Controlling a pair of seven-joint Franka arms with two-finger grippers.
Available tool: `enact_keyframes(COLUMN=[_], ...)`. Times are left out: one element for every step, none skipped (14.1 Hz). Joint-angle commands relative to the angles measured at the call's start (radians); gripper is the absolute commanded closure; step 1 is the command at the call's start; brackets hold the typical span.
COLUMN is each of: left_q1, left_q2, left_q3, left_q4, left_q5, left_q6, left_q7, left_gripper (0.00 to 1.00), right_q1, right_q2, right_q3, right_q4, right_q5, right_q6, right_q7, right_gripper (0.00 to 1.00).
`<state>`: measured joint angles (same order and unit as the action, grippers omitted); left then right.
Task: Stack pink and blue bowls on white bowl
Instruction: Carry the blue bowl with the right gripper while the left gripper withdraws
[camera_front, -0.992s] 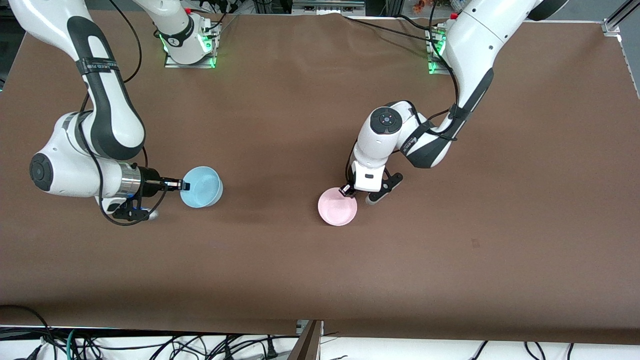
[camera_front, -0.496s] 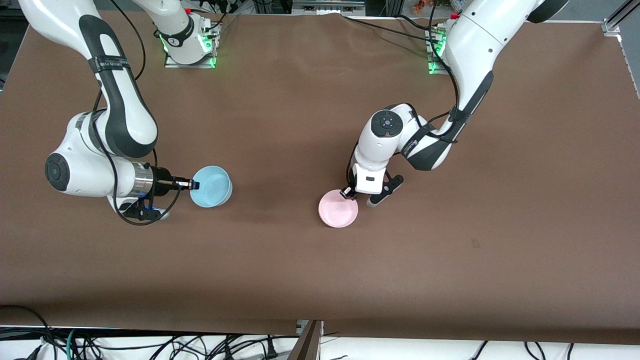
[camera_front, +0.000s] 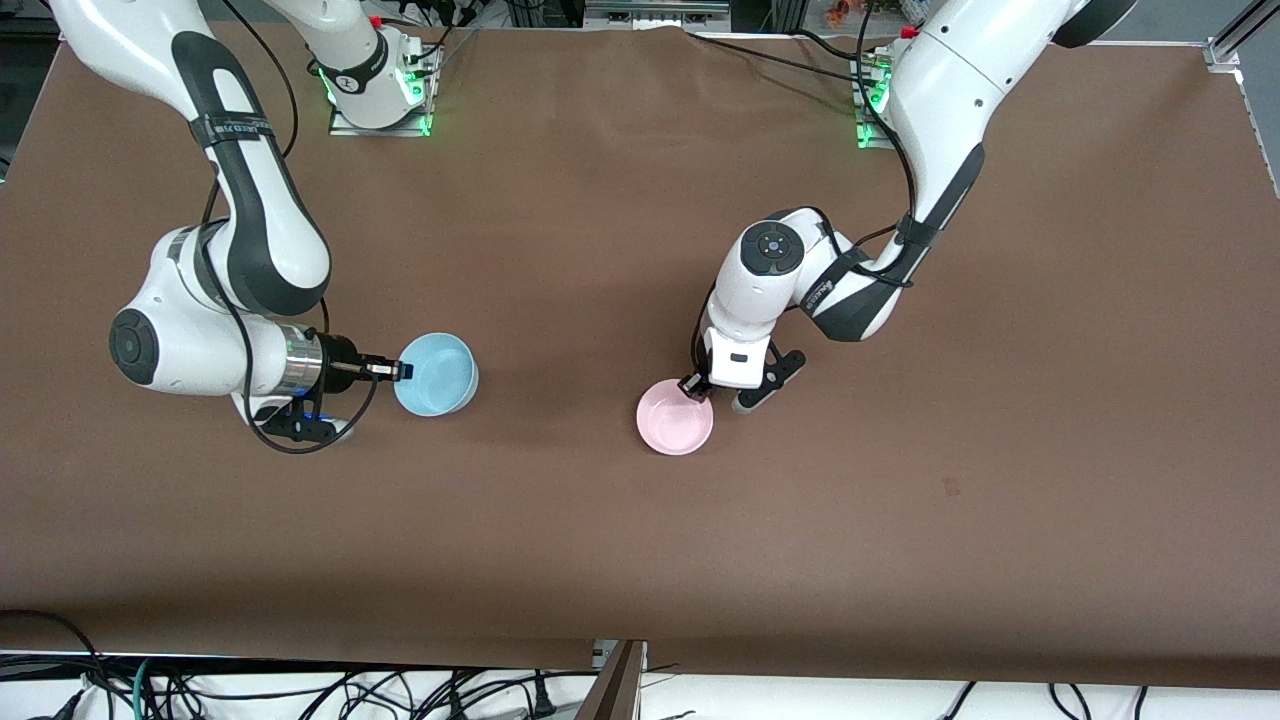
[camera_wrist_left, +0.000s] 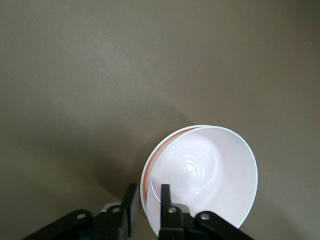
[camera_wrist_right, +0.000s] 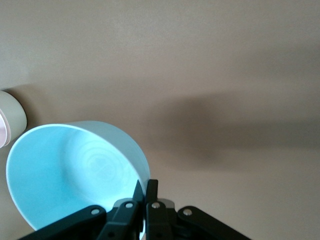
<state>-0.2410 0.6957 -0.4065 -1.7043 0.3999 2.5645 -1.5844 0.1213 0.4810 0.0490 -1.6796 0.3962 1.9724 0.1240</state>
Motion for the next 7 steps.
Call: enact_keyframes(left_q1=[-0.014, -0.009, -0.006, -0.004, -0.006, -0.004, -0.006], left_q2=[0.01, 0.004, -0.001, -0.004, -0.013, -0.016, -0.024], left_q3=[0.011, 0.011, 0.009, 0.006, 0.005, 0.0, -0.003], left_q4=[0.038, 0.058, 0.077, 0.104, 0.136, 0.17, 0.21], left_q5=[0.033, 0.034, 0.033, 0.033, 0.034, 0.028, 0.02], left_q6=[0.0, -0.009, -0.038, -0.09, -0.157, -0.224, -0.292], left_q7=[-0.017, -0.014, -0.016, -0.014, -0.011, 0.004, 0.023], left_gripper=[0.53, 0.53, 0.53, 0.5, 0.5, 0.49, 0.47], right_q1=[0.018, 0.033, 0.053, 0.07, 0.087, 0.101, 0.118], right_q2=[0.021, 0.025, 0.03, 0.033, 0.039, 0.044, 0.047], right_q3=[-0.003, -0.003, -0.003, -0.003, -0.003, -0.003, -0.003], right_q4=[0.026, 0.026, 0.027, 0.026, 0.026, 0.027, 0.027], right_q5=[0.021, 0.033, 0.042, 0.046, 0.046, 0.046, 0.047], right_q6=[0.015, 0.038, 0.061, 0.081, 0.1, 0.117, 0.141], right_q7=[0.031, 0.055, 0.08, 0.11, 0.141, 0.169, 0.196], right_gripper=[1.0, 1.0, 1.0, 1.0, 1.0, 1.0, 1.0])
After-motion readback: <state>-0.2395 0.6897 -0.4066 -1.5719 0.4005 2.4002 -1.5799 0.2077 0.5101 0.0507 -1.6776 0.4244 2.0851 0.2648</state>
